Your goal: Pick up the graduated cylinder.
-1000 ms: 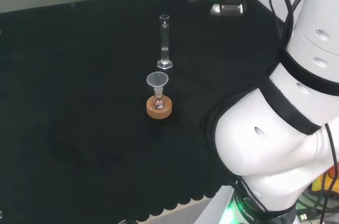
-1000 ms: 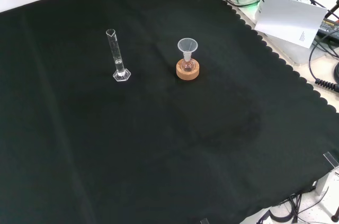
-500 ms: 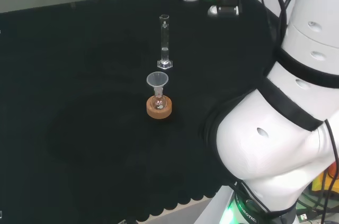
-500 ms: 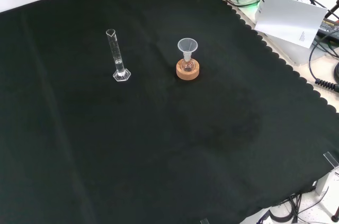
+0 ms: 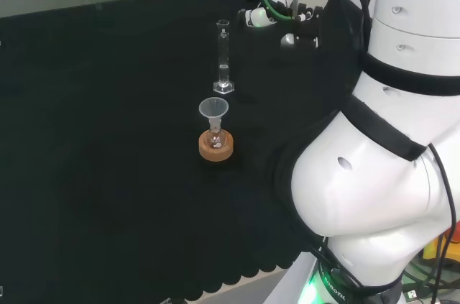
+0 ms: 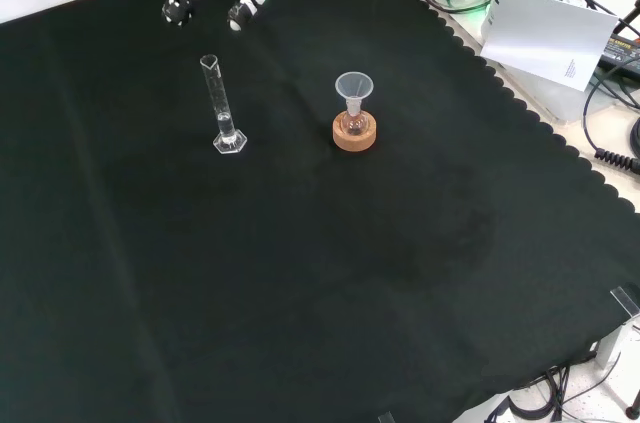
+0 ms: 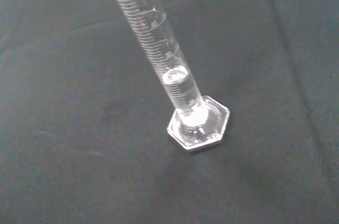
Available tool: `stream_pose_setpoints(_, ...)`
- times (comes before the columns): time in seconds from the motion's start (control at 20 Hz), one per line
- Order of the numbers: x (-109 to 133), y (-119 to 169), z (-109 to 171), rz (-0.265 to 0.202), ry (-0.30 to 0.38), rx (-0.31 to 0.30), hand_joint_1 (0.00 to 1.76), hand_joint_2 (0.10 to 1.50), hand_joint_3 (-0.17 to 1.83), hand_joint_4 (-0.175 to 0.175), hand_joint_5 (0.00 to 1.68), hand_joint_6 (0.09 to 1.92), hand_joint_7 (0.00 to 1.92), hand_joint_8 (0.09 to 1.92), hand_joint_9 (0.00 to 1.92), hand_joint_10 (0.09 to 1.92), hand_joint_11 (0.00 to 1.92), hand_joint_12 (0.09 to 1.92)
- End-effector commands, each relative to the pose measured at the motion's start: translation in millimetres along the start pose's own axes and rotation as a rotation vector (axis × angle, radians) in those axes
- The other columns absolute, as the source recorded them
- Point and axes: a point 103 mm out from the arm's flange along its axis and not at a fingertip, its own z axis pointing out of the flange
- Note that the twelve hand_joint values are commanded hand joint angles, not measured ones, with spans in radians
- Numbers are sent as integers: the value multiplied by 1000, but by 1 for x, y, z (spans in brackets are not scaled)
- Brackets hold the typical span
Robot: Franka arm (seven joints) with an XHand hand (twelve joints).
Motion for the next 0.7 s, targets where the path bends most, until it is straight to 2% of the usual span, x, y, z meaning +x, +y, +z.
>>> stream_pose_setpoints(0.05, -4, 11, 25, -104, 138, -22, 583, 1121, -175, -32, 271, 87, 117, 569, 356, 626, 208, 1361)
stream_pose_setpoints(0.2, -6, 13, 37, -124, 171, -22, 651, 1092, -175, -32, 286, 87, 135, 576, 374, 628, 224, 1355)
stream_pose_setpoints(0.45, -9, 19, 54, -132, 245, -21, 776, 1068, -175, -35, 297, 87, 173, 590, 400, 625, 252, 1347)
stream_pose_setpoints(0.7, -13, 29, 67, -155, 310, -43, 807, 1069, -175, -41, 324, 87, 181, 592, 405, 619, 265, 1339)
